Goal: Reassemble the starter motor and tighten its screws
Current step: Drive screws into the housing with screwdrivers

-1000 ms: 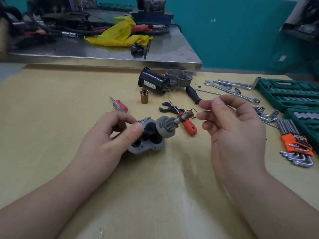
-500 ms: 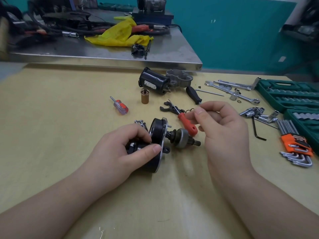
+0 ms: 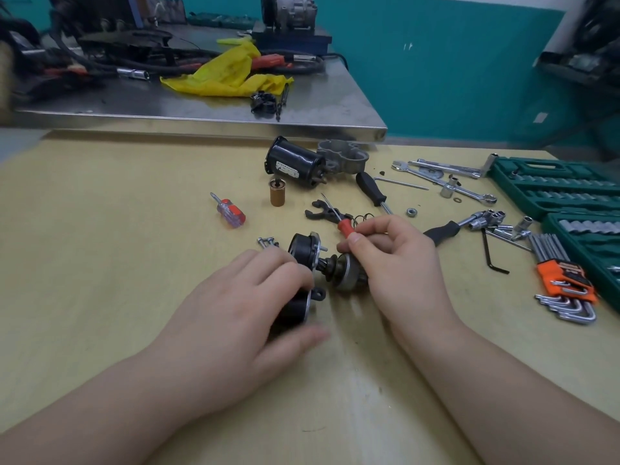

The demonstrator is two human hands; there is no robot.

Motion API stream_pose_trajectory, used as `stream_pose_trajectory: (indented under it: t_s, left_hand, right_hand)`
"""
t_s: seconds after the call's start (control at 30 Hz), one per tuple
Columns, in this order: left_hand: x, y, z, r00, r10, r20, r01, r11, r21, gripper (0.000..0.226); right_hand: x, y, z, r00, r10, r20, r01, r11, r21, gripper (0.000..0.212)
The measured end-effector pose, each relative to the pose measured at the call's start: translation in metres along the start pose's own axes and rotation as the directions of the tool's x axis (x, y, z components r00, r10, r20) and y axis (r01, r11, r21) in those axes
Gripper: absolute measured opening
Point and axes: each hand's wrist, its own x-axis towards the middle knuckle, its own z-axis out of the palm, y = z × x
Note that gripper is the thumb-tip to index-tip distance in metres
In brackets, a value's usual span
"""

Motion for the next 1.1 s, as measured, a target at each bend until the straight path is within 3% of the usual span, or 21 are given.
stream_pose_trajectory:
  t_s: [0.07, 0.13, 0.23, 0.4, 0.63, 0.87, 1.1]
  left_hand:
    - [-0.001, 0.004, 0.001, 0.998, -0.046, 0.037, 0.042, 0.994, 0.105, 0.062]
    - [0.000, 0.007, 0.002, 0.993, -0.104, 0.052, 0.093, 0.980, 0.174, 0.070]
    - [0.001, 0.007, 0.002, 0.985, -0.164, 0.058, 0.153, 0.975, 0.162, 0.065]
    - [0.001, 0.005, 0.003, 0.988, -0.149, 0.041, 0.143, 0.982, 0.120, 0.048]
    - [-0.001, 0.000, -0.002, 0.970, -0.241, -0.016, 0.230, 0.943, -0.241, 0.041]
    - [-0.002, -0.006, -0.001, 0.911, -0.408, 0.055, 0.356, 0.713, -0.604, 0.048]
    - [0.003, -0.008, -0.004, 0.881, -0.451, 0.144, 0.388, 0.514, -0.765, 0.039]
  right_hand:
    - [0.000, 0.000, 0.000, 1.000, 0.003, -0.007, -0.003, 1.000, -0.009, 0.009]
    - [0.001, 0.000, 0.000, 1.000, 0.004, -0.009, -0.004, 1.000, -0.015, 0.007]
    - [0.001, 0.000, 0.000, 1.000, 0.003, -0.008, -0.003, 1.000, -0.020, 0.008]
    - [0.002, 0.000, 0.001, 1.000, 0.015, -0.003, -0.015, 0.999, -0.037, 0.007]
    - [0.001, -0.005, -0.004, 1.000, 0.029, 0.008, -0.029, 0.999, 0.043, 0.010]
    - [-0.016, -0.024, -0.006, 0.996, -0.084, 0.037, 0.076, 0.981, 0.179, 0.007]
    - [-0.028, -0.038, -0.007, 0.982, -0.181, 0.062, 0.165, 0.965, 0.203, 0.007]
